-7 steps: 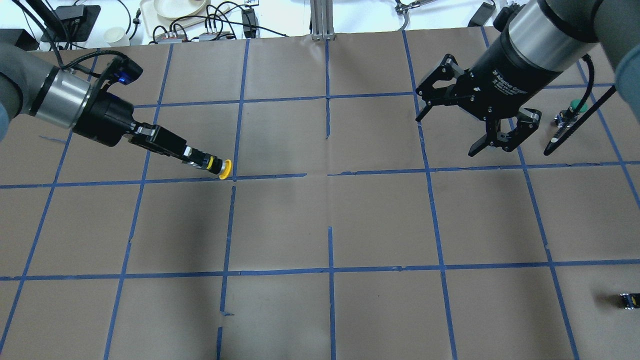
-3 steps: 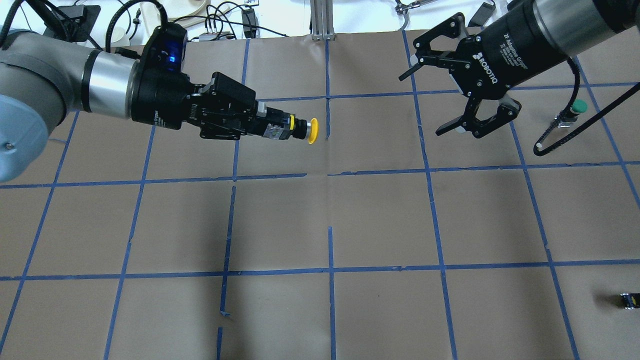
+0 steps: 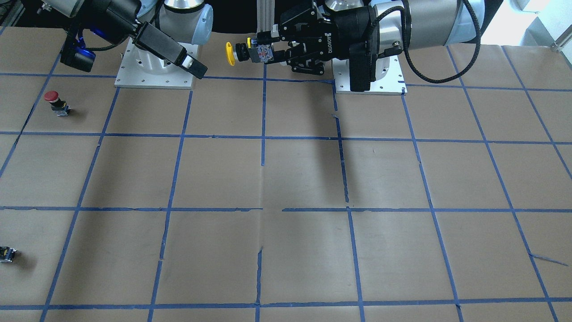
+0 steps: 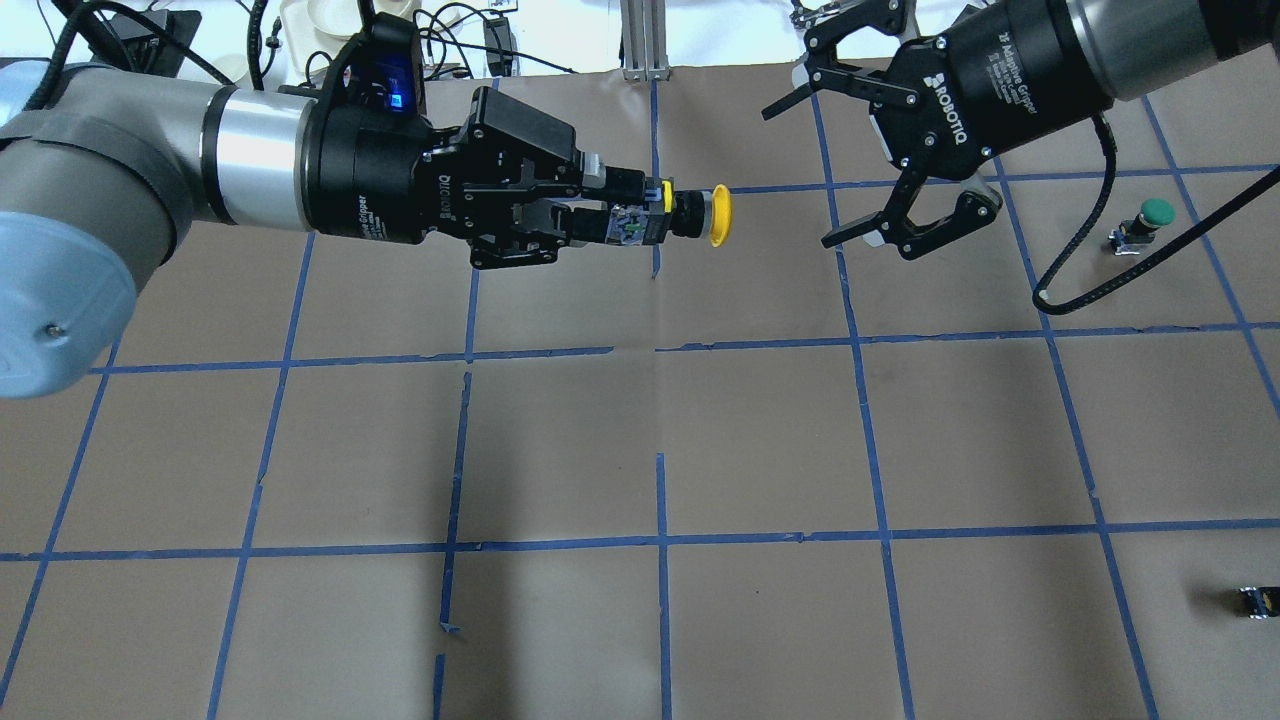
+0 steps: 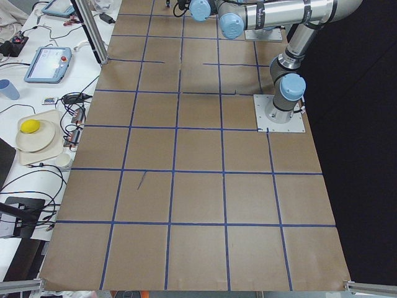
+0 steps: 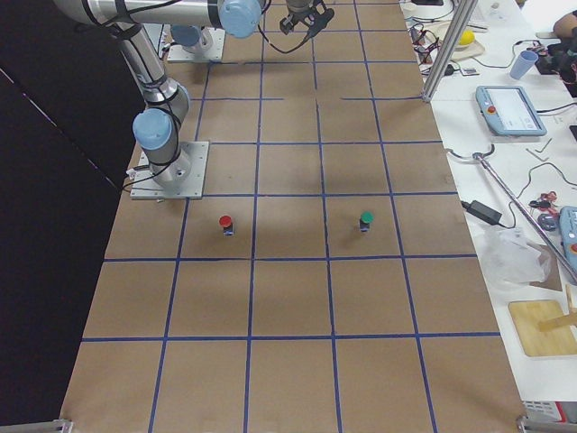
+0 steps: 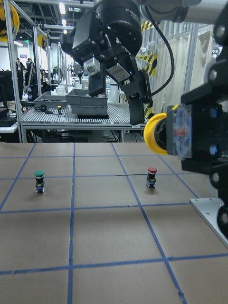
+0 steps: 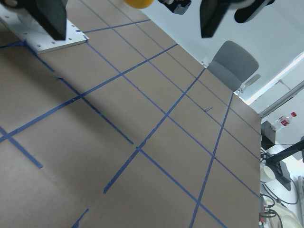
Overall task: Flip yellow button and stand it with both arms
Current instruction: 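Lift the button with the left gripper and carry it toward the right gripper, then hold the button still with the left gripper while the right gripper approaches the yellow cap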
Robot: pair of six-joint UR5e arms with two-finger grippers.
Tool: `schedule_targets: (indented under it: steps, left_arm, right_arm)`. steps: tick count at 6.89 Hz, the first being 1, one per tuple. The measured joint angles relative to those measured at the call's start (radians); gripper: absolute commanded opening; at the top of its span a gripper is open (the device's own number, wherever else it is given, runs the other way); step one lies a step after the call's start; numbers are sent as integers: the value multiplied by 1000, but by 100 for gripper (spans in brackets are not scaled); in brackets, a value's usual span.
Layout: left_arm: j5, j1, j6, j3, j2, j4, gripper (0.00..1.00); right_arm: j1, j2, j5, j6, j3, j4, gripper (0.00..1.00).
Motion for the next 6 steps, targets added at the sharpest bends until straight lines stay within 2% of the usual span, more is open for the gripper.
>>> schedule_targets:
  steps: [3, 6]
  left_arm:
    - [-28, -13, -17, -4, -1, 29, 10]
    - [-28, -14, -19, -6, 2, 33, 10]
  right_arm:
    - [3, -3, 113, 104, 3, 13, 100]
    - [6, -37, 145, 135, 63, 53, 100]
